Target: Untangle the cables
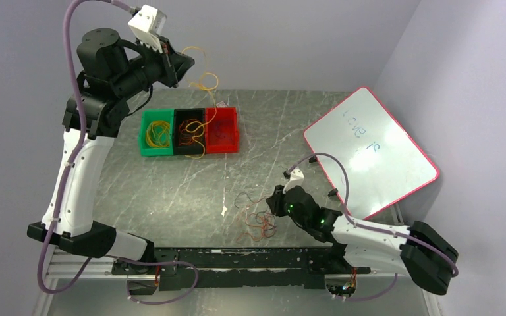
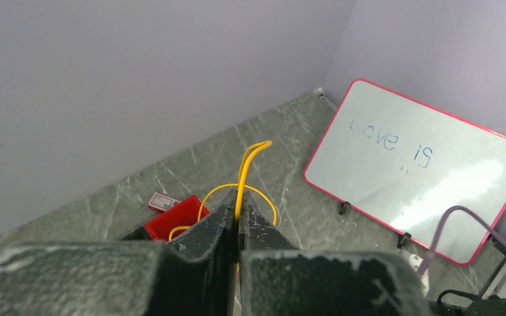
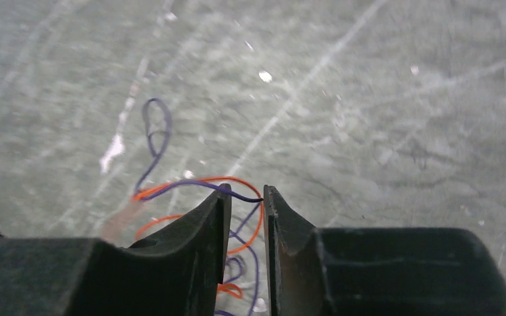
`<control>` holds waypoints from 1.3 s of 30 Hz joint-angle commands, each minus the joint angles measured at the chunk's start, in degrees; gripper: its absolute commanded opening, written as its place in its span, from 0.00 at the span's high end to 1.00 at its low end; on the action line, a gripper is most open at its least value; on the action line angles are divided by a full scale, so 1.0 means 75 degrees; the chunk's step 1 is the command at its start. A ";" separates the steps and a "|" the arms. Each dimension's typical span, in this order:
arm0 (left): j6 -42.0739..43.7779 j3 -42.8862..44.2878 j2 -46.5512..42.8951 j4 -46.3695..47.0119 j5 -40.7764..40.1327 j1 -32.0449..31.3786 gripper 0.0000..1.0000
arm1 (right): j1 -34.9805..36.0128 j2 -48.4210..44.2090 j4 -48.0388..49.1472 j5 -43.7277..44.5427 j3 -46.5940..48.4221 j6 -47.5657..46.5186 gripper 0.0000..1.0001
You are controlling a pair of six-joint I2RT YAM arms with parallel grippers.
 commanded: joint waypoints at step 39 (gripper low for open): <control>0.0146 0.0888 0.0910 -0.0247 0.0064 0.3007 0.93 | -0.0009 -0.2404 -0.1519 -0.0896 0.1610 -0.1564 0.23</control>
